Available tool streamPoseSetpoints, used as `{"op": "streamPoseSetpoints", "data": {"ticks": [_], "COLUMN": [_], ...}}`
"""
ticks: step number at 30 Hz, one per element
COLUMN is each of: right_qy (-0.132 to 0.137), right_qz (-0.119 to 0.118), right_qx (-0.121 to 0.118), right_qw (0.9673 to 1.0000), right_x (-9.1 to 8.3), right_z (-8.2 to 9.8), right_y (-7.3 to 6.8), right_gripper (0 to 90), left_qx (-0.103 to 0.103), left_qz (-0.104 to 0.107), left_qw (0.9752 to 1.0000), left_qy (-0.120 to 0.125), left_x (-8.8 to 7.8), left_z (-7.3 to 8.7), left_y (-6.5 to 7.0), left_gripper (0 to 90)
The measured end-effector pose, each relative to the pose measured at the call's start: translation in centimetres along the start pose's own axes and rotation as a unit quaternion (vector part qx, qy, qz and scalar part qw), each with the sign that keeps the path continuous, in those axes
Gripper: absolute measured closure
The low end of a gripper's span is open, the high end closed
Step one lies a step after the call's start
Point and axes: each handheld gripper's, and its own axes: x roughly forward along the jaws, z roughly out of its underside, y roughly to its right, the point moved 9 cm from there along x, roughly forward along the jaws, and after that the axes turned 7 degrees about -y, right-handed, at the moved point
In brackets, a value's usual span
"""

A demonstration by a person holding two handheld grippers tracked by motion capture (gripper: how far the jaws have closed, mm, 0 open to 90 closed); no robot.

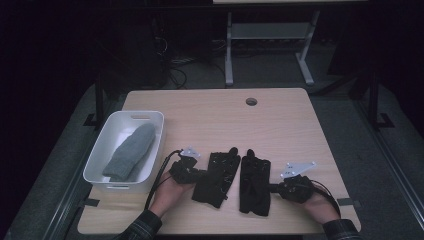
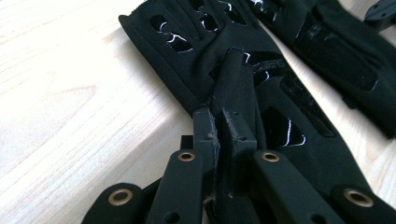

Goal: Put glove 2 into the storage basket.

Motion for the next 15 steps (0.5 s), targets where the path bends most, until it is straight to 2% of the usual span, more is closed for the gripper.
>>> {"op": "streamPoseSetpoints", "data": {"ticks": [3, 10, 15], "right_qy": [0.001, 0.003, 0.002], "right_qz": [-0.002, -0.008, -0.009], "right_qx": [-0.001, -0.002, -0.007], "right_qw": [1.0, 1.0, 0.9999], "right_x": [0.2, 0.6, 1.2], "right_z": [-0.2, -1.1, -1.7], "right_y": [-0.1, -0.2, -0.3], "right_gripper": [90.0, 90.0, 90.0], "left_qx": [0.003, -0.008, -0.005], "left_qz": [0.002, 0.034, 0.051], "left_qw": [1.0, 0.999, 0.9978], "left_qy": [0.0, 0.026, 0.041], "left_x": [-0.2, -0.8, -1.1], "left_z": [-0.2, -1.2, -2.1], "left_y": [-0.1, 1.0, 1.6], "left_gripper": [84.6, 85.0, 85.0]}}
